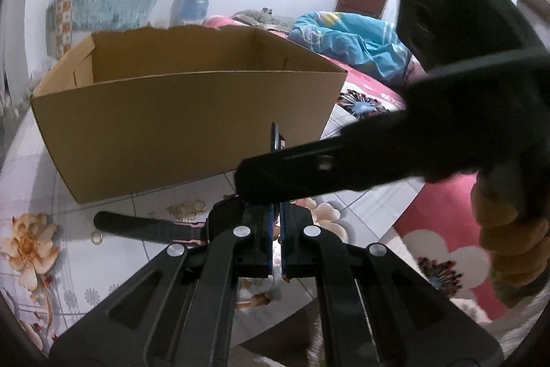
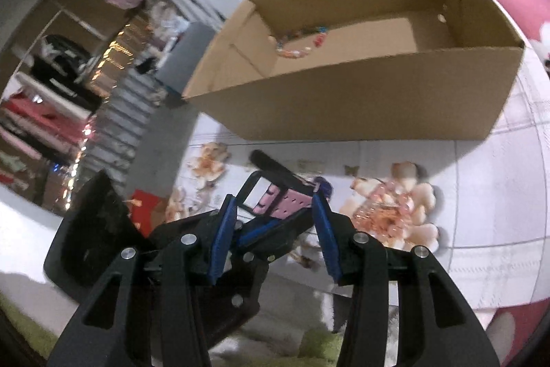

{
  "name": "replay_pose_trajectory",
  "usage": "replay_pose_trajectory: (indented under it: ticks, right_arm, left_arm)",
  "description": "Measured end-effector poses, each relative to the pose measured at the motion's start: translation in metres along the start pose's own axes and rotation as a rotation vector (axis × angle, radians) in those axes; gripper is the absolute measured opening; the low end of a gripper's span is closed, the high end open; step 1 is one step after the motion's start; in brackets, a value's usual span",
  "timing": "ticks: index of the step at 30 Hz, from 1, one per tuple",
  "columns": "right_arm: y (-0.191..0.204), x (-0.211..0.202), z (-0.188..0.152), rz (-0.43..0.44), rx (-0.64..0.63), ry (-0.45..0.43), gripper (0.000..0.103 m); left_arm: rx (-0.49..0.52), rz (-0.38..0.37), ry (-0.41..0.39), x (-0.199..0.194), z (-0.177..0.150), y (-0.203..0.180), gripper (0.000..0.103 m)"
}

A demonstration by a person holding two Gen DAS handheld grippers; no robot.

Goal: Organize jewelry

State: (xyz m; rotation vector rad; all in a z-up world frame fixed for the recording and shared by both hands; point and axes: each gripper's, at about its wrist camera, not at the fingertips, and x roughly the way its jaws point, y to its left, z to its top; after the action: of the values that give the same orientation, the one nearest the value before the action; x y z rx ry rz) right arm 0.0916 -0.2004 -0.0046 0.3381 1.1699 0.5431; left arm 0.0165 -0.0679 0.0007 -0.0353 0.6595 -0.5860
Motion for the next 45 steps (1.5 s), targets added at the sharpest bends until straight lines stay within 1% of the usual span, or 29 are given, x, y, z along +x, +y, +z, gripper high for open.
replay_pose_trajectory:
  ticks: [1, 3, 5, 10, 12, 15, 17, 22, 23, 24, 27, 28, 30, 33, 35, 36, 37, 38, 40, 43, 45]
  right_arm:
    - [-0.003, 0.0, 0.0, -0.001, 0.012, 0.001, 0.045]
    - [-0.007, 0.0, 0.0, -0.012, 0.039, -0.007, 0.042]
    - [-0.008, -0.004, 0.0, -0.021, 0.056, -0.023, 0.036]
    - [-0.01, -0.011, -0.003, -0.06, 0.077, -0.057, 0.027]
    - [-0.01, -0.013, -0.004, -0.065, 0.075, -0.07, 0.019]
    - [-0.01, -0.014, -0.007, -0.093, 0.069, -0.085, 0.014]
    - [-0.009, -0.015, -0.009, -0.116, 0.061, -0.095, 0.013]
    - [-0.01, -0.017, -0.011, -0.143, 0.051, -0.126, 0.01]
    - [-0.011, -0.016, -0.011, -0.146, 0.048, -0.127, 0.009]
    - [-0.011, -0.016, -0.011, -0.148, 0.044, -0.128, 0.008]
    - [-0.013, -0.018, -0.01, -0.151, 0.042, -0.134, 0.007]
    - [-0.015, -0.019, -0.01, -0.159, 0.041, -0.14, 0.007]
    - [-0.018, -0.019, -0.01, -0.158, 0.042, -0.142, 0.007]
    - [-0.021, -0.018, -0.01, -0.159, 0.042, -0.145, 0.007]
    - [-0.022, -0.018, -0.009, -0.153, 0.042, -0.149, 0.007]
    - [-0.022, -0.018, -0.009, -0.152, 0.041, -0.151, 0.007]
    - [-0.023, -0.018, -0.009, -0.15, 0.039, -0.153, 0.007]
    - [-0.023, -0.017, -0.01, -0.149, 0.036, -0.156, 0.007]
    - [-0.025, -0.016, -0.01, -0.144, 0.033, -0.156, 0.007]
    - [-0.027, -0.014, -0.01, -0.137, 0.034, -0.157, 0.007]
    - [-0.028, -0.015, -0.01, -0.133, 0.034, -0.159, 0.007]
  left_arm:
    - [0.011, 0.007, -0.004, 0.001, 0.0, -0.003, 0.002]
    - [0.032, 0.018, -0.009, 0.002, -0.001, -0.007, 0.002]
    - [0.046, 0.026, -0.013, 0.004, -0.003, -0.01, 0.002]
    - [0.072, 0.04, -0.022, 0.01, -0.005, -0.017, 0.002]
    - [0.08, 0.044, -0.024, 0.01, -0.005, -0.022, 0.002]
    - [0.089, 0.046, -0.027, 0.012, -0.006, -0.024, 0.002]
    - [0.098, 0.053, -0.029, 0.015, -0.005, -0.024, 0.002]
    - [0.134, 0.07, -0.04, 0.017, -0.004, -0.028, 0.003]
    - [0.132, 0.067, -0.036, 0.018, -0.004, -0.028, 0.004]
    - [0.13, 0.063, -0.033, 0.017, -0.004, -0.028, 0.007]
    - [0.118, 0.055, -0.025, 0.012, -0.006, -0.025, 0.009]
    - [0.103, 0.047, -0.021, 0.007, -0.007, -0.02, 0.009]
    - [0.067, 0.054, -0.011, 0.001, -0.005, -0.008, 0.009]
    - [-0.009, 0.097, 0.011, -0.009, -0.004, 0.019, 0.009]
    - [-0.094, 0.137, 0.036, -0.017, -0.003, 0.046, 0.009]
    - [-0.157, 0.162, 0.057, -0.022, -0.003, 0.065, 0.01]
    - [-0.194, 0.169, 0.069, -0.025, -0.005, 0.076, 0.011]
    - [-0.235, 0.178, 0.081, -0.029, -0.007, 0.089, 0.016]
    - [-0.302, 0.204, 0.107, -0.033, -0.012, 0.112, 0.019]
    - [-0.349, 0.207, 0.145, -0.03, -0.015, 0.129, 0.019]
    - [-0.374, 0.176, 0.172, -0.027, -0.016, 0.134, 0.019]
